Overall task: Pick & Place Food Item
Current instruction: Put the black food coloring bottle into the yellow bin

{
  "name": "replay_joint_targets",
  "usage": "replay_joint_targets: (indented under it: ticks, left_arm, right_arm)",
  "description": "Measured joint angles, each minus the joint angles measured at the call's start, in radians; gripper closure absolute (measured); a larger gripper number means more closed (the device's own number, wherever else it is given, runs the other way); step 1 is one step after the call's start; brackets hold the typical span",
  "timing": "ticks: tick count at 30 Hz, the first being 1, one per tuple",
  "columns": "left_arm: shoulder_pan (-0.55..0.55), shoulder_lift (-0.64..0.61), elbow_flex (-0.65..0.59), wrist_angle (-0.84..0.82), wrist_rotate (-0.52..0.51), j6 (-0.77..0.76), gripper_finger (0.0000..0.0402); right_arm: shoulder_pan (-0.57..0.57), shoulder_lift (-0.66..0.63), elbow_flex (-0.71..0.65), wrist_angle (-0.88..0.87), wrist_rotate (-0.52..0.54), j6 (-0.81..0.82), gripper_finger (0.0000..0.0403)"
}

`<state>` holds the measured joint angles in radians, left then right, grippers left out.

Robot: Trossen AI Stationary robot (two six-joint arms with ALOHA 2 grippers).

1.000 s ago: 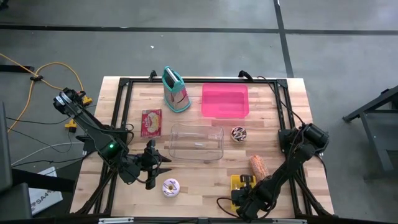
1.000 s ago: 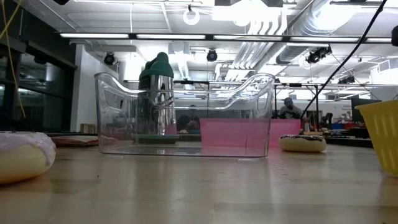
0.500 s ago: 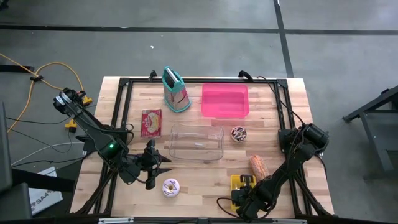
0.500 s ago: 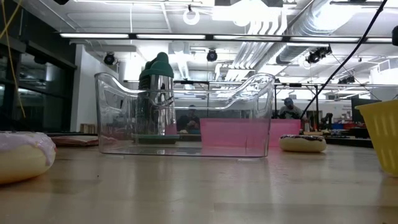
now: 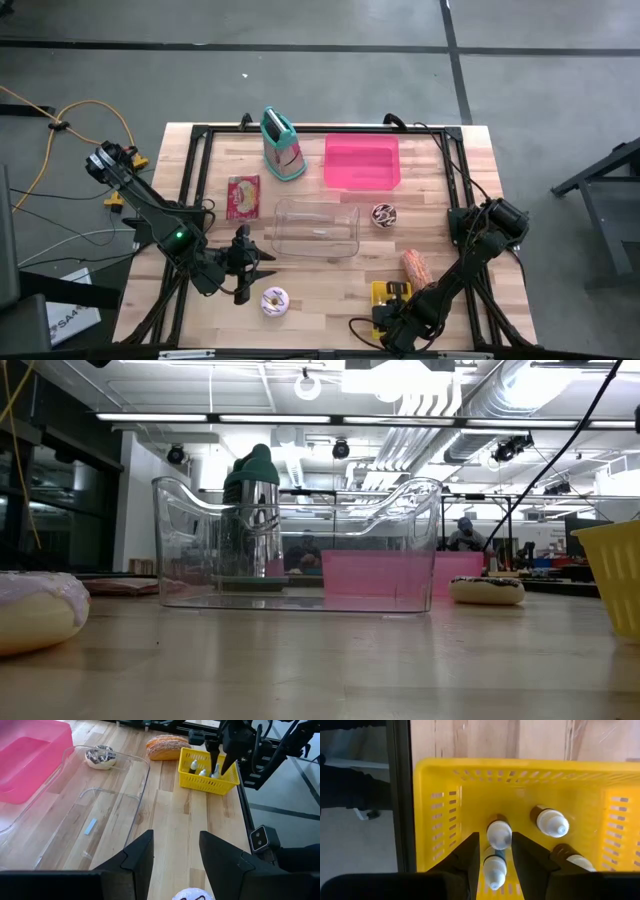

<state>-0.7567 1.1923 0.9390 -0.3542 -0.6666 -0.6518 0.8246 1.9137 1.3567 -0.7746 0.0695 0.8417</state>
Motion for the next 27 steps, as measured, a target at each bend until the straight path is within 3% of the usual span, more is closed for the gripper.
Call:
replay_joint_targets:
  ticks: [19, 27]
  left_arm:
    - [0.000, 0.000, 0.000, 0.000, 0.000, 0.000, 0.0249]
    - [0.000, 0.000, 0.000, 0.000, 0.000, 0.000, 0.0249]
  right_arm:
    - [-0.020, -0.037, 0.000, 0.022, 0.006, -0.076, 0.0302]
    - [-0.052, -0.038, 0.000, 0.060, -0.069, -0.114, 0.0302]
